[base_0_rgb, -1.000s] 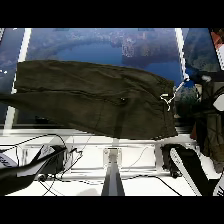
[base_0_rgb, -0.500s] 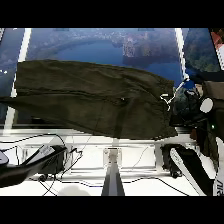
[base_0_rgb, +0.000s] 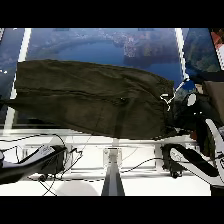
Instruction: Fold the clothes and pants, and hang the long-sleeved shirts on hangers.
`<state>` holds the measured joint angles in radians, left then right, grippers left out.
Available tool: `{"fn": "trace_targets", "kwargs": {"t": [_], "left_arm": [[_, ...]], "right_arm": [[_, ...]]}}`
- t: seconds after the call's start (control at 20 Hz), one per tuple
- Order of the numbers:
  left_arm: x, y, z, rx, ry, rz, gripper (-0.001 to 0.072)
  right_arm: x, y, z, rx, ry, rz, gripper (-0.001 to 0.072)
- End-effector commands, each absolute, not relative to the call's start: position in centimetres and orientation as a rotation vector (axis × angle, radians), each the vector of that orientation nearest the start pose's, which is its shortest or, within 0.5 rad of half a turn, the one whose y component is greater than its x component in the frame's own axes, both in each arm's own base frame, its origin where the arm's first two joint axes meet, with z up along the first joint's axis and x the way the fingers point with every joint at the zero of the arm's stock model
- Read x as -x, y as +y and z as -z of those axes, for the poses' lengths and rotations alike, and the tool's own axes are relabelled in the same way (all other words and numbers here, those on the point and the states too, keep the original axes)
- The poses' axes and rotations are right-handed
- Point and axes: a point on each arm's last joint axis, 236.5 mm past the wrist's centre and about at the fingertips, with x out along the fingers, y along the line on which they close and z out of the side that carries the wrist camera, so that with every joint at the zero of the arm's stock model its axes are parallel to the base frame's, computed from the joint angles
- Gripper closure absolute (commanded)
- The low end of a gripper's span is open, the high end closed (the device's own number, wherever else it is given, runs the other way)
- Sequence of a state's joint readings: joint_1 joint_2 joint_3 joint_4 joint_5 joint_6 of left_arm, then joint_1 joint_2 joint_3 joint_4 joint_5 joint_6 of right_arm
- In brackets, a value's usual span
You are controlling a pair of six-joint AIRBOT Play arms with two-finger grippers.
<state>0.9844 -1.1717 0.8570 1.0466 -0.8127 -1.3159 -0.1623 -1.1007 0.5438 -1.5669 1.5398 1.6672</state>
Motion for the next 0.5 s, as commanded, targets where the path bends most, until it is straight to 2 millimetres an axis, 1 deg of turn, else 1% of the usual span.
{"fn": "trace_targets", "kwargs": {"t": [0.0, 0.15, 0.2, 0.25, 0.3, 0.35, 0.45], "left_arm": [[-28.3, 27.0, 1.2, 0.784, 0.804, -0.609, 0.0688], [-28.3, 27.0, 1.2, 0.784, 0.804, -0.609, 0.0688], [-28.3, 27.0, 1.2, 0.784, 0.804, -0.609, 0.0688], [-28.3, 27.0, 1.2, 0.785, 0.804, -0.609, 0.0688], [-28.3, 27.0, 1.2, 0.785, 0.804, -0.609, 0.0688], [-28.3, 26.9, 1.2, 0.786, 0.806, -0.607, 0.0687], [-28.3, 26.8, 1.1, 0.792, 0.805, -0.602, 0.0688]], "right_arm": [[-11.0, -1.6, 11.0, -0.299, 2.05, 0.305, 0.0158], [-11.6, -1.5, 12.1, -0.332, 1.994, 0.333, 0.0168], [-12.1, -1.4, 12.4, -0.33, 1.975, 0.316, 0.0341], [-12.7, -1.5, 12.6, -0.33, 1.947, 0.313, 0.0624], [-12.9, -1.3, 12.7, -0.341, 1.939, 0.312, 0.0684], [-13.0, -1.0, 12.6, -0.354, 1.935, 0.3, 0.0687], [-13.5, -1.1, 12.3, -0.346, 1.901, 0.289, 0.0687]]}}
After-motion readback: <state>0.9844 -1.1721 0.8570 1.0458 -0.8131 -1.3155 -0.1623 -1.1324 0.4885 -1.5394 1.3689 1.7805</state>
